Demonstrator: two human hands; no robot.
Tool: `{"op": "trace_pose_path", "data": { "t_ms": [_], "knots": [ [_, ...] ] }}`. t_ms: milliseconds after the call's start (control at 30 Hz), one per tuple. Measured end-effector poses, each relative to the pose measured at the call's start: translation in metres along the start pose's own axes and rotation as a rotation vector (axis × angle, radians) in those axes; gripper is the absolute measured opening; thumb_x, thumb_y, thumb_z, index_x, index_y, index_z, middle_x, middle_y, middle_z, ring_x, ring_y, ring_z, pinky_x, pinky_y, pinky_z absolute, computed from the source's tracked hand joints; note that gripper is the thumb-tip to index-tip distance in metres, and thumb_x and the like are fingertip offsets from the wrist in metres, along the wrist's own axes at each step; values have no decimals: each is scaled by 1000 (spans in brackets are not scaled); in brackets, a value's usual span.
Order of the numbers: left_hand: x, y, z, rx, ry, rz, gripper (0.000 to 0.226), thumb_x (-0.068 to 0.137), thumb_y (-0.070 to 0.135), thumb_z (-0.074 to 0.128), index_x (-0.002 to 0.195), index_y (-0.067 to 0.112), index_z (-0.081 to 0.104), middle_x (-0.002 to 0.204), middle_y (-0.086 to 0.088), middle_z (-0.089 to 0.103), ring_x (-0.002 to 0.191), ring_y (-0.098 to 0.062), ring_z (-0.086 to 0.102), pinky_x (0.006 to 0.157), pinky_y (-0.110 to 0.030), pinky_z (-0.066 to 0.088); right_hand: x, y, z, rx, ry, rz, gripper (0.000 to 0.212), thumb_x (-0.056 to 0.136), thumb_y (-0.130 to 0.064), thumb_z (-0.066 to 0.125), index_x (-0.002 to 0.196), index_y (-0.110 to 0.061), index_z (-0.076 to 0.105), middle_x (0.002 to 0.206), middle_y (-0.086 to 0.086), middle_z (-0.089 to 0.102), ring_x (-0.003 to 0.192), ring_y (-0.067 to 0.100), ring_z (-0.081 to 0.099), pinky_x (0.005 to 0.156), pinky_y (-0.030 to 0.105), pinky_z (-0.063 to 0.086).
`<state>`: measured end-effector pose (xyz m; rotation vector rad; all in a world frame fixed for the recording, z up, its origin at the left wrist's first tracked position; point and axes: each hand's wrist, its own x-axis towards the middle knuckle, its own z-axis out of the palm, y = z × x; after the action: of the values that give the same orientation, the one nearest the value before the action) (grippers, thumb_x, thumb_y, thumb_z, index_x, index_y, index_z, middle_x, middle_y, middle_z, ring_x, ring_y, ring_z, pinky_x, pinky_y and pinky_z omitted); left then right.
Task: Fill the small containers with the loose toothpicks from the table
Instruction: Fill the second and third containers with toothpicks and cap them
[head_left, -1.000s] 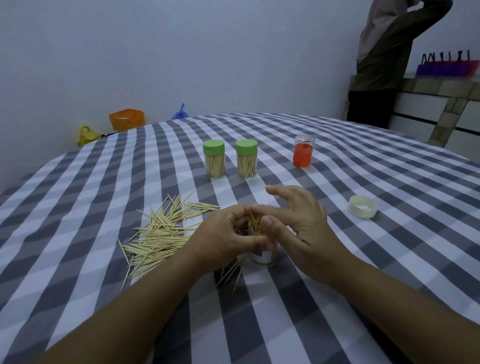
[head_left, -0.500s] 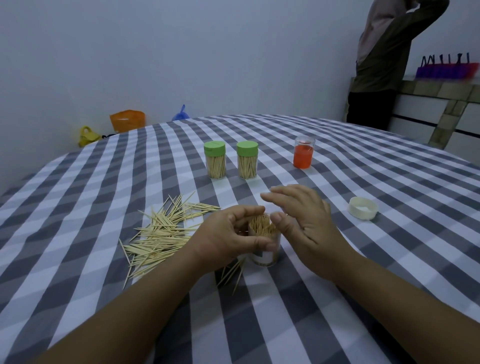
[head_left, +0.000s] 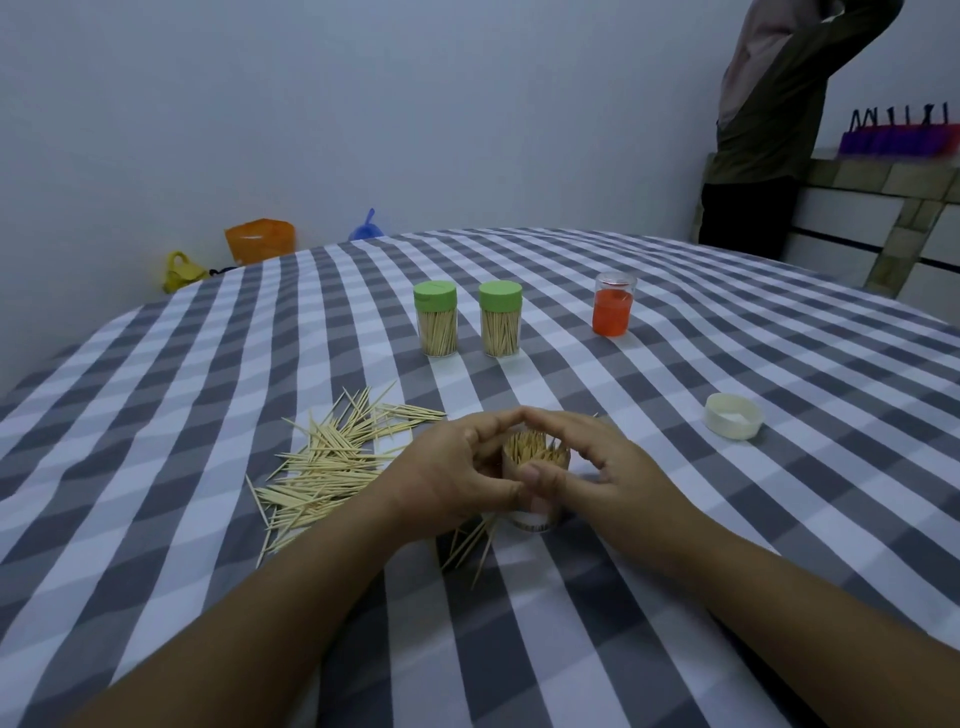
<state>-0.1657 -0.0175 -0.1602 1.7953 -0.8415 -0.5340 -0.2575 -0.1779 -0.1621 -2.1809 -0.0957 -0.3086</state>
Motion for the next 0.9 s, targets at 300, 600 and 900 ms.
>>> {"op": "trace_pose_path", "data": {
  "t_ms": [300,600,900],
  "knots": [
    [-12,14,-23,757,-64,-231,109,54,66,76,147,30,29,149,7,34,134,-12,33,106,-28,30,0,-1,-1,282,-59,108,59,58,-42,74,113,-48,51,118,-10,60,102,5,63,84,23,55],
    [-12,10,-42,796,-155,-282,78,79,34,74,145,35,32,131,16,46,123,-10,42,104,-25,33,1,2,-2,256,-66,87,67,56,-43,72,119,-45,49,111,-16,62,96,-4,63,77,14,52],
    [-12,8,-46,900,-57,-193,43,88,25,65,130,30,56,119,10,59,106,-11,52,92,-22,40,2,4,-1,247,-85,79,64,53,-48,71,113,-51,49,118,-13,60,105,6,62,88,25,54]
  ]
}}
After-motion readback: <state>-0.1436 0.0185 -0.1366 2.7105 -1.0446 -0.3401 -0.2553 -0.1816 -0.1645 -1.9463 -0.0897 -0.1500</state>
